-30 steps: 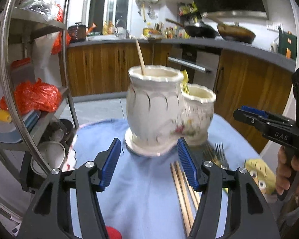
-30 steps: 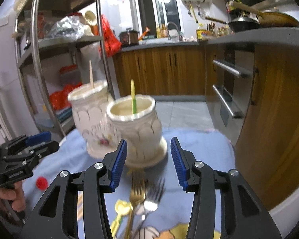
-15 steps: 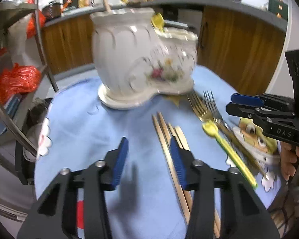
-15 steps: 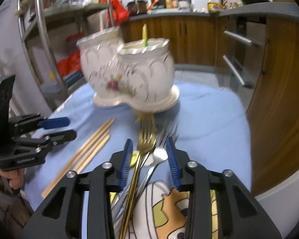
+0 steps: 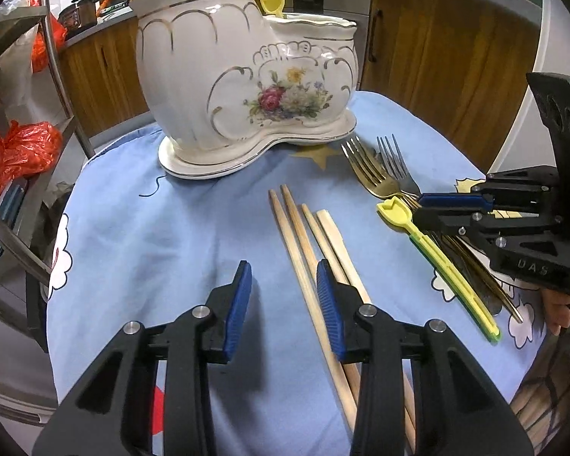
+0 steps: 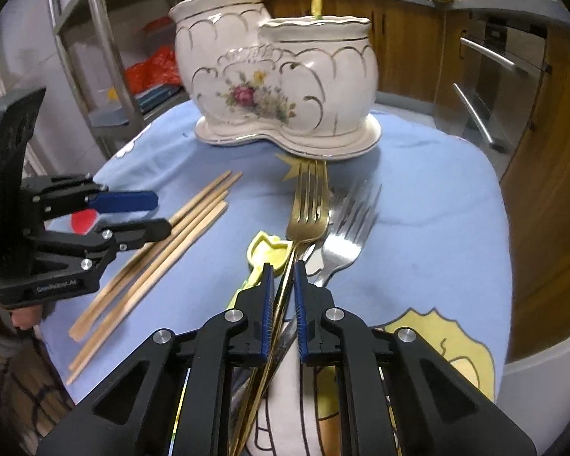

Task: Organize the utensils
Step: 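Open both tools and return them to the utensils on the cushion, then grasp a chopstick with left tool while right tool grasps the gold fork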

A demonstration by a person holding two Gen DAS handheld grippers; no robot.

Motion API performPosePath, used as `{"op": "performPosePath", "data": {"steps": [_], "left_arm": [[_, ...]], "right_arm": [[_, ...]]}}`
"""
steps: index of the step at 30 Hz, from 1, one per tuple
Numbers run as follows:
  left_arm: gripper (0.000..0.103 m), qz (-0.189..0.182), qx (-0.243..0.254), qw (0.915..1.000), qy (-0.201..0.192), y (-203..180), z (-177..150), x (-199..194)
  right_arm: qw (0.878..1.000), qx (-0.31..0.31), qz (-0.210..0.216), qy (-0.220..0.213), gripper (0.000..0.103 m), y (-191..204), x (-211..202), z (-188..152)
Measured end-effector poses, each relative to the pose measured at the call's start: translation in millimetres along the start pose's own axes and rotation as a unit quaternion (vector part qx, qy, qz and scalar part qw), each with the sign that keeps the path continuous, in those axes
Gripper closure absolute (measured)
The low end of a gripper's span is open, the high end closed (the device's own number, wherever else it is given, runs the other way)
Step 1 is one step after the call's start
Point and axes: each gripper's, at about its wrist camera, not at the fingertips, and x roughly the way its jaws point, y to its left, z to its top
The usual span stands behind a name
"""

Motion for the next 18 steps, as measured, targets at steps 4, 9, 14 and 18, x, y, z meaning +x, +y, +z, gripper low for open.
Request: {"op": "performPosePath", "data": {"steps": [4,9,14,18], "left_arm": [[0.08,-0.002,0.004,1.0,0.003,-2,1,-1],[0.088,0.003,0.02,0.9997,0.015,-9,-2,3],[0.092,0.004,0.013,0.9997,0.019,-4,-2,3],[0.092,0.008,0.009,0.9997,0.023,4,-2,0]], "right_arm": [[1.0,-0.001,0.001,0.0,0.093,-1,0,-1],[1.0,0.006,-0.004,-0.01,0.096,-7,-6,0],[0.999,0.02,-0.015,-0.021,0.096,-19,-14,1],[0.999,0.038,-0.028,-0.023,0.096,-37,-20,0]]}}
